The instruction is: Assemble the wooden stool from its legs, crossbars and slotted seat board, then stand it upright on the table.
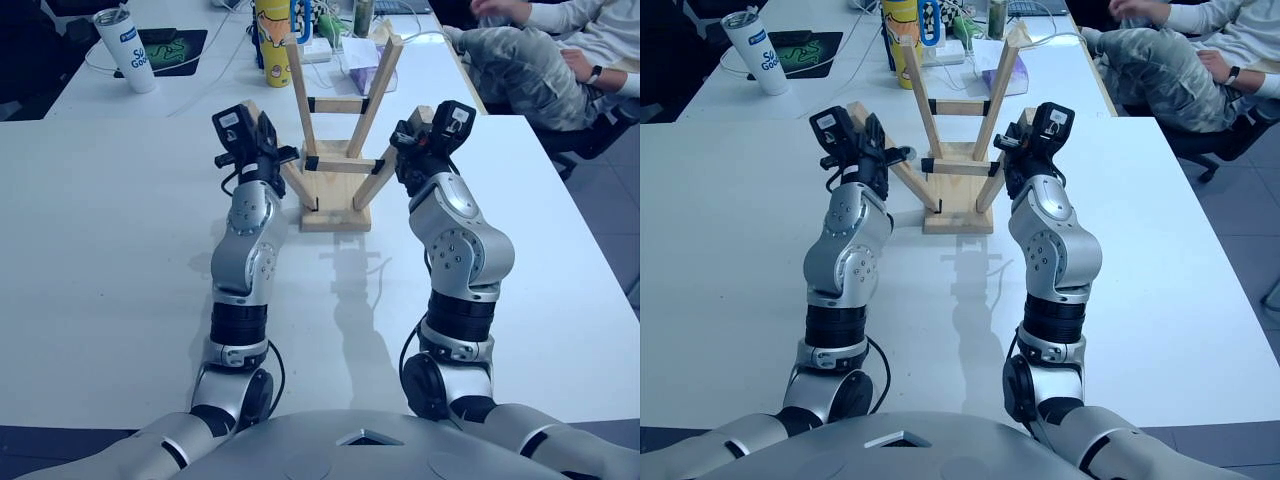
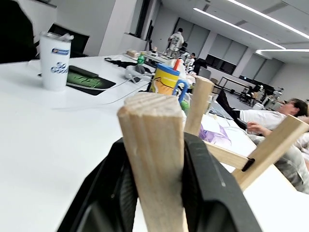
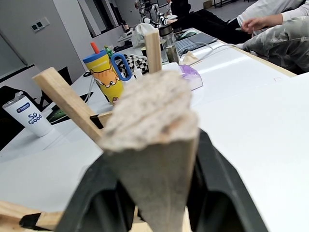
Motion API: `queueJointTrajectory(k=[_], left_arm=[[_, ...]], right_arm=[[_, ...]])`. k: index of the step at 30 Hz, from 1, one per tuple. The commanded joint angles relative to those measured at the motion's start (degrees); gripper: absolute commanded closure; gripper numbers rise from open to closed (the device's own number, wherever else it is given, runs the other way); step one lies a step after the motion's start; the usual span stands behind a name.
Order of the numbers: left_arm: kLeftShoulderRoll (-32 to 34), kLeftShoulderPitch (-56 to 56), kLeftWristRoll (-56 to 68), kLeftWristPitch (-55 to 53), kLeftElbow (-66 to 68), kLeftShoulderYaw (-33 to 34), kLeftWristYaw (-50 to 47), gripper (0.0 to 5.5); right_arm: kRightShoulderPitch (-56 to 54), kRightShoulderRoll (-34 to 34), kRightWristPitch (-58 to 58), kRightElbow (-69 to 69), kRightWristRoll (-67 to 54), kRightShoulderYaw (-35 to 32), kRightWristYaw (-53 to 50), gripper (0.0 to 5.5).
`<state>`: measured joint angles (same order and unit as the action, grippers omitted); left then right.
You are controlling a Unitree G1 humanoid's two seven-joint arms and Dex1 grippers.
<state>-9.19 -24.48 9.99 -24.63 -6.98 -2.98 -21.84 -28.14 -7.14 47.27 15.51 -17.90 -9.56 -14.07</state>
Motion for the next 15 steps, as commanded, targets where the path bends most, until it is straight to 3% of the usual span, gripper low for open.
queueJointTrajectory(k=[1,15], left_arm=[[0.9,3.9,-2.6,-4.9,3.7,-1.8,2.1,4.47],[3.7,4.6,-7.2,-5.8,5.7,-3.9,8.4,4.47]], right_arm=[[0.5,-2.3,1.4,-1.8,-2.3,1.1,2.2,4.45],[1.6,-4.1,0.3,-1.9,-4.0,0.4,2.2,4.45]])
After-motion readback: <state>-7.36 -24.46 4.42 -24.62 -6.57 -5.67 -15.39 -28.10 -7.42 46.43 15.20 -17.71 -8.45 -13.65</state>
